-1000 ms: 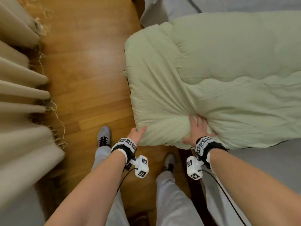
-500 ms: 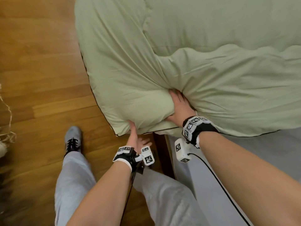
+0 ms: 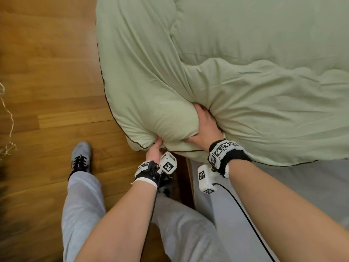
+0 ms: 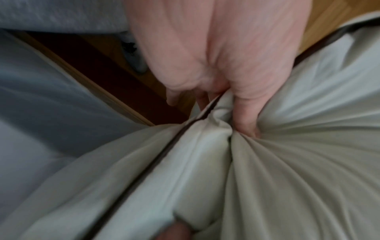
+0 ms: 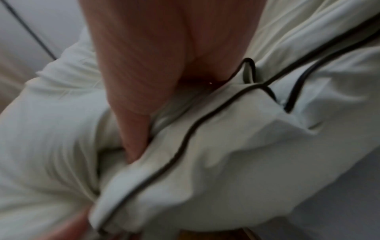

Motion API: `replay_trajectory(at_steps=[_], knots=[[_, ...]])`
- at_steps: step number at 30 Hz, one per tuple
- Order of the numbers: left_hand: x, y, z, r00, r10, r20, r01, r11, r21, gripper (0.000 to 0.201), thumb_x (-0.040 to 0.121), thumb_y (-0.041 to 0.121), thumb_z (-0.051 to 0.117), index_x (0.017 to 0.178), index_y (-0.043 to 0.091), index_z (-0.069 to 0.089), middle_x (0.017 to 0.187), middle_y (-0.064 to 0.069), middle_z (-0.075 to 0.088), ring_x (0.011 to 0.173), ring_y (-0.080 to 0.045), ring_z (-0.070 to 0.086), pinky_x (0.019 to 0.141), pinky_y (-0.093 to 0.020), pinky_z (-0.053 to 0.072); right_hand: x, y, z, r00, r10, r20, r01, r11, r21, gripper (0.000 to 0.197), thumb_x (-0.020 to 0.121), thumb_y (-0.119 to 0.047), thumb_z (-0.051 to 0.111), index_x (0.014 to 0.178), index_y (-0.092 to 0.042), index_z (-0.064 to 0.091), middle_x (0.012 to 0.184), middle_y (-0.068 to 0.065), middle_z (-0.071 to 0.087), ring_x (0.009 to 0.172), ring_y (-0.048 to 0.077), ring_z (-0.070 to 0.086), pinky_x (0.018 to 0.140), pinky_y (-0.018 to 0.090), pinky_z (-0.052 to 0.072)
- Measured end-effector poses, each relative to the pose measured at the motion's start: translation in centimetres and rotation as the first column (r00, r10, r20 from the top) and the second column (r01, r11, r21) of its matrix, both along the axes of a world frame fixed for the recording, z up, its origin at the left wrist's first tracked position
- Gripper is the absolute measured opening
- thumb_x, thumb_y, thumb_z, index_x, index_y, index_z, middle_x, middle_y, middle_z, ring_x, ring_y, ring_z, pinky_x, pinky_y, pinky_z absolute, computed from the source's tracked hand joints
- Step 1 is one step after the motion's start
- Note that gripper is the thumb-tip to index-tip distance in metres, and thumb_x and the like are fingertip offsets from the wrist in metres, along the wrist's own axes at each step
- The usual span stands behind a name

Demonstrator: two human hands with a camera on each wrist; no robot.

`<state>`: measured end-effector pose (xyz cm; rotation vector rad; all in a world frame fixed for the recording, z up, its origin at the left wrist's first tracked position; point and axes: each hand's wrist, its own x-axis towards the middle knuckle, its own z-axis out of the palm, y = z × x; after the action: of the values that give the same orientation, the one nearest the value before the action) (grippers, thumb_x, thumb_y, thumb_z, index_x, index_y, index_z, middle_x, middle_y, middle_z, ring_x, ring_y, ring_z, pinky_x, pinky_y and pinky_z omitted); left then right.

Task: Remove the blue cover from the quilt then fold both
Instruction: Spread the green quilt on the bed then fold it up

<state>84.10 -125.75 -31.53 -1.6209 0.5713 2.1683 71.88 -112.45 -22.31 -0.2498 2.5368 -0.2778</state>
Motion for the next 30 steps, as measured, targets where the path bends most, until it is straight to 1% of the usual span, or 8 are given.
replay_trajectory(at_steps=[4, 8, 14, 16, 18, 22, 25, 30], knots=[[-1.3, -4.2, 8.4, 0.985, 0.074, -0.158, -0.087, 0.994, -0.073, 0.034, 0.084, 0.027, 0.075, 0.111, 0.007, 0.067, 0.106, -0.016, 0.072, 0.088, -0.030, 0.073, 0.064, -0.036, 0.059, 3.0, -1.9, 5.2, 0.997, -0.005, -0.077, -0.002, 0.996, -0.089, 0.127, 0.058, -0.054, 0.082, 0.153, -0.042, -0.001, 0.161, 0.000, 0.011, 0.144, 0.029, 0.022, 0.108, 0.055, 0.033], [-6.5, -6.8, 19.9, 0.968, -0.027, -0.249, -0.056, 0.945, -0.322, 0.060, 0.069, 0.030, 0.088, 0.117, 0.004, 0.063, 0.111, -0.015, 0.071, 0.096, -0.033, 0.070, 0.082, -0.051, 0.057, 3.0, -3.6, 11.6, 0.996, 0.018, -0.084, -0.026, 0.995, -0.097, 0.126, 0.067, -0.053, 0.080, 0.156, -0.025, -0.004, 0.164, -0.004, -0.007, 0.151, 0.023, 0.000, 0.115, 0.061, 0.023], [-14.2, -3.7, 36.8, 0.848, -0.303, -0.435, -0.062, 0.758, -0.649, 0.021, 0.078, 0.016, 0.081, 0.091, 0.012, 0.066, 0.090, 0.009, 0.069, 0.091, -0.013, 0.065, 0.081, -0.020, 0.051, -2.6, -3.5, 25.0, 0.983, 0.043, -0.179, -0.033, 0.998, 0.061, 0.136, 0.071, -0.076, 0.060, 0.150, -0.001, -0.022, 0.160, 0.011, -0.027, 0.148, 0.032, -0.021, 0.112, 0.071, 0.002], [-16.2, -1.6, 40.8, 0.776, -0.380, -0.503, -0.093, 0.719, -0.688, 0.020, 0.078, 0.009, 0.080, 0.092, 0.014, 0.067, 0.097, 0.004, 0.072, 0.096, -0.016, 0.067, 0.090, -0.029, 0.052, -3.6, -3.2, 27.4, 0.966, -0.001, -0.257, 0.021, 0.997, 0.077, 0.100, 0.090, -0.058, 0.043, 0.153, 0.001, -0.006, 0.162, 0.014, -0.017, 0.149, 0.031, -0.018, 0.112, 0.071, -0.001], [-17.8, 0.4, 43.7, 0.699, -0.487, -0.523, -0.072, 0.680, -0.729, 0.025, 0.078, 0.007, 0.079, 0.100, 0.011, 0.069, 0.105, -0.003, 0.073, 0.100, -0.018, 0.069, 0.092, -0.033, 0.054, -4.9, -2.5, 29.3, 0.933, -0.123, -0.338, 0.144, 0.989, 0.037, 0.083, 0.091, -0.055, 0.047, 0.151, -0.002, 0.024, 0.158, 0.015, 0.024, 0.148, 0.028, 0.017, 0.115, 0.063, 0.004], [-19.0, 0.8, 45.6, 0.616, -0.669, -0.416, 0.079, 0.577, -0.813, 0.031, 0.077, 0.027, 0.082, 0.102, 0.011, 0.073, 0.102, -0.003, 0.075, 0.099, -0.019, 0.070, 0.092, -0.038, 0.054, -9.7, -0.1, 31.7, 0.855, -0.389, -0.342, 0.342, 0.920, -0.191, 0.024, 0.092, -0.029, 0.058, 0.109, -0.013, 0.062, 0.109, 0.013, 0.069, 0.103, 0.034, 0.065, 0.084, 0.038, 0.048], [-18.7, -2.1, 43.9, 0.631, -0.725, -0.276, 0.265, 0.536, -0.801, 0.038, 0.081, 0.044, 0.074, 0.095, 0.010, 0.075, 0.091, -0.004, 0.076, 0.086, -0.019, 0.070, 0.078, -0.027, 0.055, -13.4, 0.1, 32.1, 0.828, -0.482, -0.288, 0.423, 0.872, -0.245, 0.021, 0.089, -0.022, 0.056, 0.108, -0.017, 0.060, 0.104, 0.015, 0.069, 0.099, 0.038, 0.065, 0.077, 0.038, 0.049], [-19.2, -6.7, 38.1, 0.777, -0.629, -0.028, 0.570, 0.723, -0.391, 0.106, 0.064, 0.092, 0.046, 0.119, 0.003, 0.063, 0.119, -0.012, 0.068, 0.109, -0.026, 0.064, 0.091, -0.042, 0.047, -18.8, -3.4, 32.2, 0.830, -0.514, -0.217, 0.466, 0.852, -0.237, 0.028, 0.081, -0.025, 0.059, 0.109, -0.022, 0.057, 0.104, 0.016, 0.069, 0.099, 0.040, 0.064, 0.080, 0.040, 0.050]])
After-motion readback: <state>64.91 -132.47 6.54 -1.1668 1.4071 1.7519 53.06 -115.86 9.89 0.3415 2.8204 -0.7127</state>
